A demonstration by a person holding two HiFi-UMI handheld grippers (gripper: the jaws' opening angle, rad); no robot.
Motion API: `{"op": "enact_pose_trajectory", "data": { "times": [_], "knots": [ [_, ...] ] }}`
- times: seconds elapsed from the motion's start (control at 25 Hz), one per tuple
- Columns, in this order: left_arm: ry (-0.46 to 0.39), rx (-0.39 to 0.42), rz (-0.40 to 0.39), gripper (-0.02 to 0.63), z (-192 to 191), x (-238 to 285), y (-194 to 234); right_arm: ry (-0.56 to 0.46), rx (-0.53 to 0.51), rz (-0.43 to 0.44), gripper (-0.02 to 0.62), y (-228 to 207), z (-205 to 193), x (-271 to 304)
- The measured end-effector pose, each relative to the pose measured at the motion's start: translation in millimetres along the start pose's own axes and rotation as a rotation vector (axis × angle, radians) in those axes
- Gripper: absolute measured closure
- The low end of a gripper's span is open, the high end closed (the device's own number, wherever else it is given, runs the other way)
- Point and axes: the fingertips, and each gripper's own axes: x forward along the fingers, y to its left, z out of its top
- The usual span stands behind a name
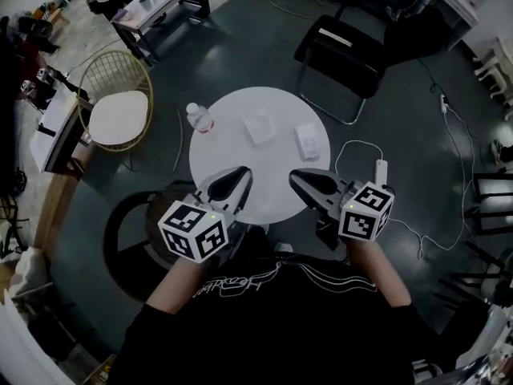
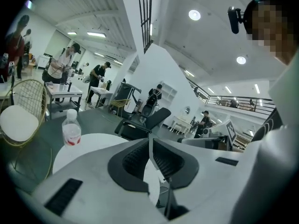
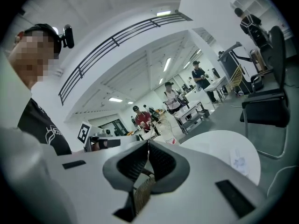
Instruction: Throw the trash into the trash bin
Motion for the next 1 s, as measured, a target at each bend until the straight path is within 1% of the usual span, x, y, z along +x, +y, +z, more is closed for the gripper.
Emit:
{"op": "enact_pose_trajectory", "data": {
  "times": [0.16, 0.2, 0.28, 0.36, 0.4, 0.52, 0.68, 0.76, 0.84, 1.0],
  "knots": [
    [0.002, -0.012, 0.067, 0.594, 13.7, 0.5, 45.6, 0.024, 0.01, 0.011, 0.56, -7.1, 6.8, 31.2],
    [0.002, -0.011, 0.08, 0.581, 17.1, -1.1, 58.2, 0.031, 0.006, 0.013, 0.56, -8.7, 7.4, 41.3],
    [0.0, -0.005, 0.106, 0.522, 23.1, -3.0, 81.2, 0.037, 0.009, 0.014, 0.56, -14.0, 9.0, 58.4],
    [-0.005, 0.002, 0.138, 0.484, 29.5, -2.5, 100.7, 0.036, 0.027, 0.013, 0.56, -19.7, 12.0, 68.7],
    [-0.008, 0.01, 0.158, 0.468, 33.6, -2.1, 110.2, 0.035, 0.036, 0.011, 0.56, -22.0, 13.6, 72.6],
    [-0.018, 0.058, 0.227, 0.453, 44.9, -1.4, 142.5, 0.034, 0.047, -0.001, 0.56, -29.1, 15.5, 84.7],
    [-0.009, 0.101, 0.307, 0.373, 51.8, 1.2, 188.5, 0.026, 0.081, -0.033, 0.56, -45.7, 16.0, 97.8],
    [0.008, 0.118, 0.345, 0.349, 51.3, 5.6, 208.2, 0.017, 0.1, -0.043, 0.56, -52.1, 17.0, 99.6],
    [0.031, 0.133, 0.366, 0.335, 48.3, 12.7, 223.8, 0.018, 0.108, -0.056, 0.56, -57.5, 16.5, 100.5],
    [0.049, 0.169, 0.371, 0.33, 42.2, 29.7, 240.5, 0.034, 0.116, -0.076, 0.56, -65.0, 11.9, 102.1]
  ]
}}
